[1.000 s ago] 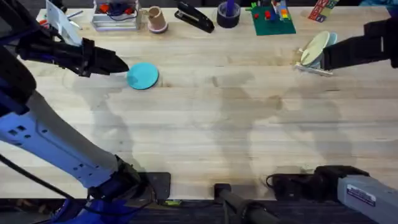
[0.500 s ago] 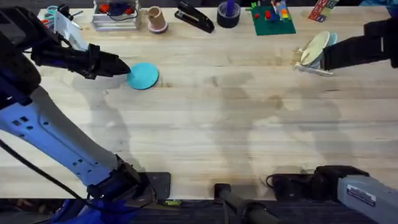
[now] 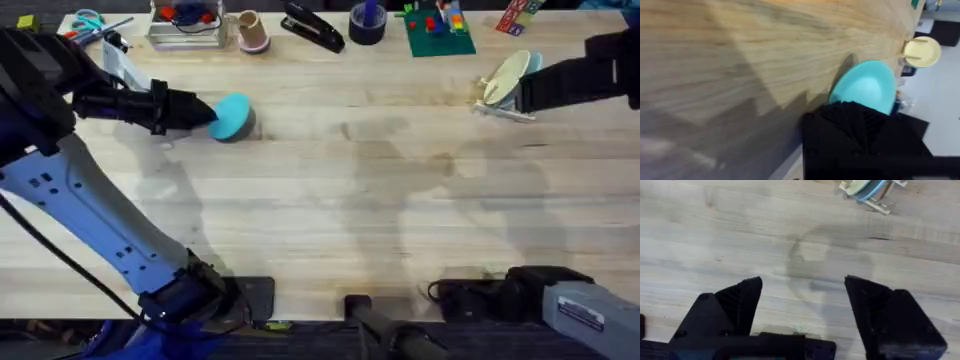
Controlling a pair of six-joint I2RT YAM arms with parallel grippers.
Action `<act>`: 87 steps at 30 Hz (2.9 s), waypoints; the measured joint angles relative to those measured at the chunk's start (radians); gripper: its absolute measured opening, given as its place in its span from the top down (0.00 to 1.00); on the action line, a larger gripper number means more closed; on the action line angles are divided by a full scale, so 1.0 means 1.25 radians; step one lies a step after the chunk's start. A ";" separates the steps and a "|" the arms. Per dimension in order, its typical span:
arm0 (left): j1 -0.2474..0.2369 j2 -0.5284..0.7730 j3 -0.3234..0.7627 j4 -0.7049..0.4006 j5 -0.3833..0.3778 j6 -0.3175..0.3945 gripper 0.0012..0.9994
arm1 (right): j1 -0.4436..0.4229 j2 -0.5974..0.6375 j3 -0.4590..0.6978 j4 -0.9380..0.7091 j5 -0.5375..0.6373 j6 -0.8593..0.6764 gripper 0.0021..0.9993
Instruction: Pick up the plates from the table one by one and place each into a slot on the dish rack.
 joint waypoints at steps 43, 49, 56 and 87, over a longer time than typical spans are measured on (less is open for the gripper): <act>0.003 0.011 0.004 -0.004 0.015 -0.011 0.96 | 0.152 0.323 0.004 0.364 -0.521 0.235 0.00; 0.003 0.011 0.004 -0.004 0.015 -0.011 0.96 | 0.261 0.425 0.004 0.533 -0.532 0.336 0.00; 0.003 0.011 0.004 -0.004 0.015 -0.011 0.96 | 0.351 0.531 0.004 0.700 -0.539 0.468 0.00; 0.003 0.011 0.004 -0.003 0.015 -0.011 0.96 | 0.511 0.643 0.004 0.916 -0.430 0.713 0.00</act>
